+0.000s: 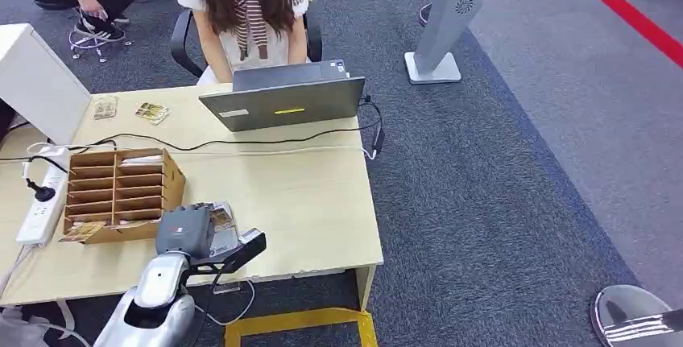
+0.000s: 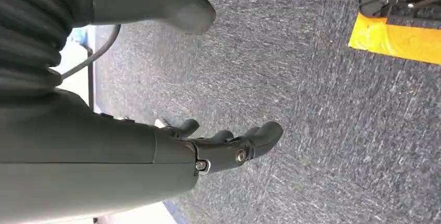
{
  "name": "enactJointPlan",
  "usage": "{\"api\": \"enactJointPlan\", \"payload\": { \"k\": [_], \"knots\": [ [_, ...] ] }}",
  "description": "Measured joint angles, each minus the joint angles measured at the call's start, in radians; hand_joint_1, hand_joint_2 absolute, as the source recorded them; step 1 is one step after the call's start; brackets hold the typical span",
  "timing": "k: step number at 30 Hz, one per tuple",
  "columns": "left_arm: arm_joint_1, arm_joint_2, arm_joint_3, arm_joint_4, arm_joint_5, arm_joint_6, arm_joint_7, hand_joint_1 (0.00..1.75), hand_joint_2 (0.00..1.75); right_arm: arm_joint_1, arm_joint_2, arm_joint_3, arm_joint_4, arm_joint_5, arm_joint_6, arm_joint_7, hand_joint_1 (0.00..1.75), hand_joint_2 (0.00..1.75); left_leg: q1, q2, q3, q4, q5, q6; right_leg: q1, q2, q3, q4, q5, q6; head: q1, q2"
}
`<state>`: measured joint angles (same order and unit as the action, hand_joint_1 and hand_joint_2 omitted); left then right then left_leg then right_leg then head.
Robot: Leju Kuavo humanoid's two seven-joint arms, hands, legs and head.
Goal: Pass the card to the sensor for recognition and then transmit it.
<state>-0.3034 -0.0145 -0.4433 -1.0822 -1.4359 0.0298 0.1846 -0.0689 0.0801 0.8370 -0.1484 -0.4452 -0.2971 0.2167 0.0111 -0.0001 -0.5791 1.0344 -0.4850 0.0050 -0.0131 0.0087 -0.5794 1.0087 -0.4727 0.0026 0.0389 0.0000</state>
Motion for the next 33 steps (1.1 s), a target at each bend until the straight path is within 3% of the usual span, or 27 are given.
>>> {"api": "enactJointPlan", "payload": {
  "k": [9, 17, 33],
  "knots": [
    [0.0, 0.0, 0.002, 0.002, -0.049, 0.01, 0.042, 1.75, 1.75, 0.0, 0.0, 0.002, 0.0, -0.003, -0.029, 0.011, 0.0, 1.75, 0.0, 0.0, 0.0, 0.0, 0.0, 0.0, 0.0, 0.0, 0.0, 0.0, 0.0, 0.0, 0.0, 0.0],
    [0.0, 0.0, 0.006, 0.002, -0.057, 0.009, 0.043, 1.75, 1.75, 0.0, -0.004, 0.002, 0.0, -0.014, 0.017, -0.003, 0.0, 1.75, 0.0, 0.0, 0.0, 0.0, 0.0, 0.0, 0.0, 0.0, 0.0, 0.0, 0.0, 0.0, 0.0, 0.0],
    [-0.001, 0.0, 0.013, 0.001, -0.057, 0.015, 0.043, 1.75, 1.75, 0.0, -0.009, 0.002, 0.0, -0.016, 0.022, -0.008, 0.0, 1.75, 0.0, 0.0, 0.0, 0.0, 0.0, 0.0, 0.0, 0.0, 0.0, 0.0, 0.0, 0.0, 0.0, 0.0]
  ]
}}
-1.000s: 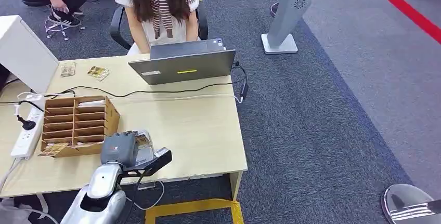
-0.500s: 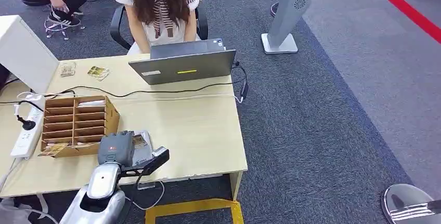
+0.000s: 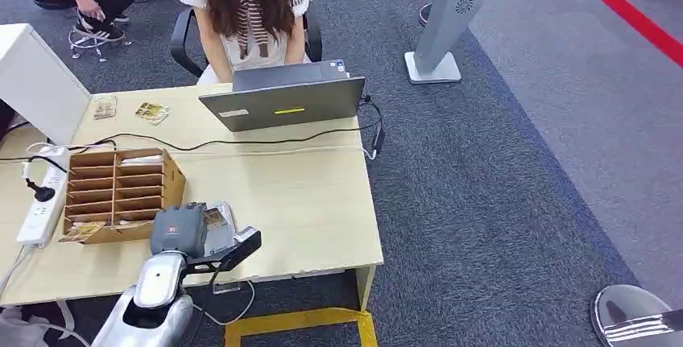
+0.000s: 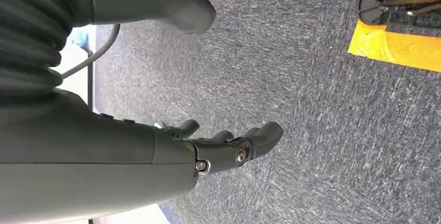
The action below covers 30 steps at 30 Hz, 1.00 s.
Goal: Pass the card to the sensor for recognition and then transmit it.
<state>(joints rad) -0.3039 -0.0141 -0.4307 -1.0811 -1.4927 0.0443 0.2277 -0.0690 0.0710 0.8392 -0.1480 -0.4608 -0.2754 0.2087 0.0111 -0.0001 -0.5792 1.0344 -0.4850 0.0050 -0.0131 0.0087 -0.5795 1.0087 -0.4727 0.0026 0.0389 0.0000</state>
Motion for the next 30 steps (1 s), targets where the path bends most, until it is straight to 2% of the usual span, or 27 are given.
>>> {"api": "enactJointPlan", "payload": {
  "k": [6, 13, 16, 20, 24, 30],
  "knots": [
    [-0.038, 0.001, 0.027, -0.033, 0.029, 0.139, -0.045, 1.75, 1.75, 0.0, 0.007, 0.009, 0.0, 0.012, -0.059, 0.022, 0.0, 1.75, 0.0, -0.001, 0.0, 0.0, 0.0, 0.0, 0.0, -0.001, 0.0, 0.0, 0.0, 0.0, 0.0, 0.0],
    [-0.177, 0.012, 0.087, -0.069, 0.021, 0.269, -0.085, 1.75, 1.75, -0.001, 0.01, 0.037, 0.0, 0.035, -0.056, 0.026, 0.0, 1.75, 0.0, -0.001, 0.0, 0.0, 0.001, 0.0, 0.0, -0.001, 0.001, 0.0, 0.001, 0.0, 0.0, 0.0],
    [-0.264, 0.028, 0.119, -0.057, 0.018, 0.301, -0.103, 1.75, 1.75, -0.002, 0.01, 0.051, 0.0, 0.042, -0.046, 0.024, 0.0, 1.75, 0.0, -0.002, 0.0, 0.0, 0.002, -0.001, 0.0, -0.002, 0.001, 0.001, 0.001, 0.0, 0.0, 0.0],
    [-0.378, 0.05, 0.155, -0.003, -0.015, 0.32, -0.106, 1.75, 1.75, -0.004, 0.01, 0.065, 0.0, 0.047, -0.032, 0.018, 0.0, 1.75, 0.0, -0.002, 0.0, 0.0, 0.002, -0.001, 0.0, -0.002, 0.001, 0.001, 0.001, -0.001, 0.0, 0.0],
    [-0.495, 0.066, 0.184, 0.103, -0.041, 0.332, -0.087, 1.75, 1.75, -0.008, -0.007, 0.08, 0.002, 0.05, 0.038, -0.018, 0.0, 1.75, 0.0, -0.002, 0.0, 0.0, 0.002, -0.001, 0.0, -0.002, 0.001, 0.001, 0.001, -0.001, 0.0, 0.0],
    [-0.611, 0.092, 0.186, 0.263, -0.042, 0.339, -0.045, 1.75, 1.75, -0.011, -0.014, 0.089, 0.004, 0.042, 0.043, -0.027, 0.0, 1.75, 0.0, -0.002, 0.0, 0.0, 0.002, -0.001, 0.0, -0.002, 0.001, 0.001, 0.001, 0.0, 0.0, 0.0]
  ]
}}
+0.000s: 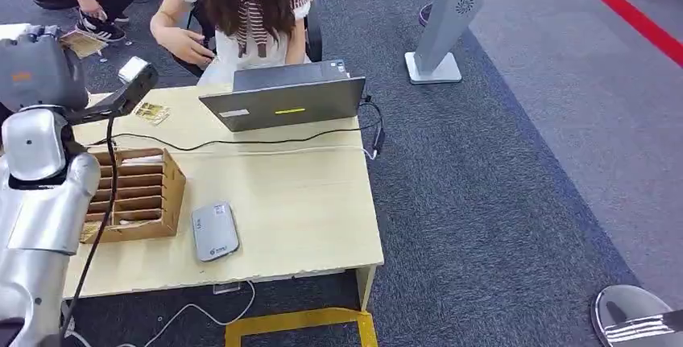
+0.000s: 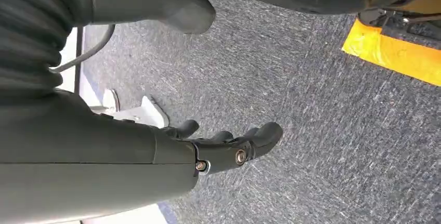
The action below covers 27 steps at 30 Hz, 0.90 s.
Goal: Pass the card to the sensor for recognition and then transmit it.
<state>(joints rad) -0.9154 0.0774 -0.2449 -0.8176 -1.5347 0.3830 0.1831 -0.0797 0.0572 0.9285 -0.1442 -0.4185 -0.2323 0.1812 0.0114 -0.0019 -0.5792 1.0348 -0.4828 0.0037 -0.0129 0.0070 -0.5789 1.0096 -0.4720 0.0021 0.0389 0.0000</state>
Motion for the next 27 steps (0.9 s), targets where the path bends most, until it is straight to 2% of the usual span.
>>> {"api": "enactJointPlan", "payload": {
  "k": [9, 16, 21, 27],
  "knots": [
    [-0.038, 0.003, 0.0, 0.101, 0.0, 0.005, 0.008, 1.75, 1.75, -0.002, -0.002, 0.003, 0.0, -0.005, 0.0, 0.007, 0.0, 1.75, 0.0, 0.0, 0.0, 0.0, 0.0, 0.0, 0.0, 0.0, 0.0, 0.0, 0.0, 0.0, 0.0, 0.0],
    [-0.039, 0.002, 0.0, 0.103, 0.0, 0.006, 0.01, 1.75, 1.75, -0.002, -0.002, 0.003, 0.0, -0.005, 0.0, 0.008, 0.0, 1.75, 0.0, 0.0, 0.0, 0.0, 0.0, 0.0, 0.0, 0.0, 0.0, 0.0, 0.0, 0.0, 0.0, 0.0],
    [-0.049, 0.002, 0.0, 0.165, 0.0, 0.019, 0.015, 1.75, 1.75, -0.002, -0.002, 0.004, 0.0, -0.011, -0.001, 0.014, 0.0, 1.75, 0.0, 0.0, 0.0, 0.0, 0.0, 0.0, 0.0, 0.0, 0.0, 0.0, 0.0, 0.0, 0.0, 0.0],
    [-0.049, 0.002, 0.0, 0.174, 0.0, 0.024, 0.015, 1.75, 1.75, -0.002, -0.002, 0.006, 0.0, -0.011, -0.001, 0.014, 0.0, 1.75, 0.0, 0.0, 0.0, 0.0, 0.0, 0.0, 0.0, 0.0, 0.0, 0.0, 0.0, 0.0, 0.0, 0.0]
  ]
}}
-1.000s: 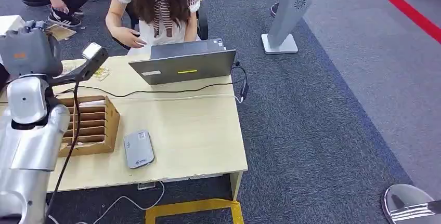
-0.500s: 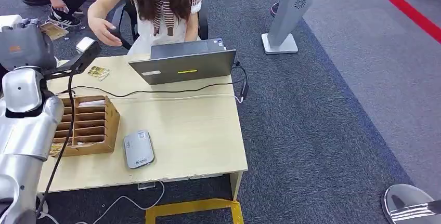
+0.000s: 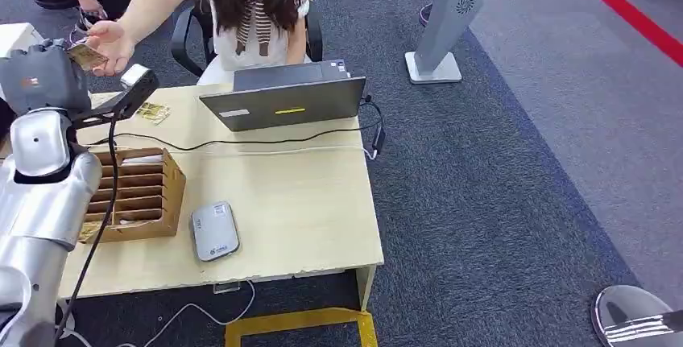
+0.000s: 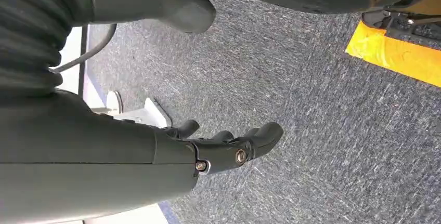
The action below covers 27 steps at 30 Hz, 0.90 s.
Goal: Pass the card to the sensor for recognition and then transmit it.
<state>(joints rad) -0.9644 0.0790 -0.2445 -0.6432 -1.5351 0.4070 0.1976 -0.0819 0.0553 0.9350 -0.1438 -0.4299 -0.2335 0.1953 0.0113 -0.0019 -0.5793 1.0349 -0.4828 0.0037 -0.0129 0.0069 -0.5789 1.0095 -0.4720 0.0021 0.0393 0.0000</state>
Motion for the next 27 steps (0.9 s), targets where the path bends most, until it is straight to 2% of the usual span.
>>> {"api": "enactJointPlan", "payload": {
  "k": [13, 14, 23, 27],
  "knots": [
    [0.005, 0.001, 0.0, 0.01, 0.0, 0.008, -0.002, 1.75, 1.75, 0.0, 0.0, 0.001, 0.0, -0.002, -0.003, 0.0, 0.0, 1.75, 0.0, 0.0, 0.0, 0.0, 0.0, 0.0, 0.0, 0.001, 0.0, 0.0, 0.0, 0.0, 0.0, 0.0],
    [0.006, 0.002, 0.0, 0.011, 0.0, 0.009, -0.002, 0.0, 1.75, 0.0, 0.0, 0.001, 0.0, -0.002, -0.003, 0.0, 0.0, 1.75, 0.0, 0.0, 0.0, 0.0, 0.0, 0.0, 0.0, 0.001, 0.0, 0.0, 0.0, 0.0, 0.0, 0.0],
    [0.012, 0.004, 0.0, 0.011, 0.0, 0.034, -0.005, 0.0, 1.75, 0.0, -0.001, 0.002, 0.0, -0.004, -0.003, 0.0, 0.0, 1.75, 0.0, 0.0, 0.0, 0.0, 0.0, 0.0, 0.0, 0.0, 0.0, 0.0, 0.0, 0.0, 0.0, 0.0],
    [0.058, -0.002, 0.012, -0.034, 0.01, 0.058, -0.071, 0.0, 1.75, 0.0, -0.001, 0.002, 0.0, -0.021, -0.005, 0.0, 0.0, 1.75, 0.0, 0.0, 0.0, 0.0, 0.0, 0.0, 0.0, 0.0, 0.0, 0.0, 0.0, 0.0, 0.0, 0.0]
  ]
}}
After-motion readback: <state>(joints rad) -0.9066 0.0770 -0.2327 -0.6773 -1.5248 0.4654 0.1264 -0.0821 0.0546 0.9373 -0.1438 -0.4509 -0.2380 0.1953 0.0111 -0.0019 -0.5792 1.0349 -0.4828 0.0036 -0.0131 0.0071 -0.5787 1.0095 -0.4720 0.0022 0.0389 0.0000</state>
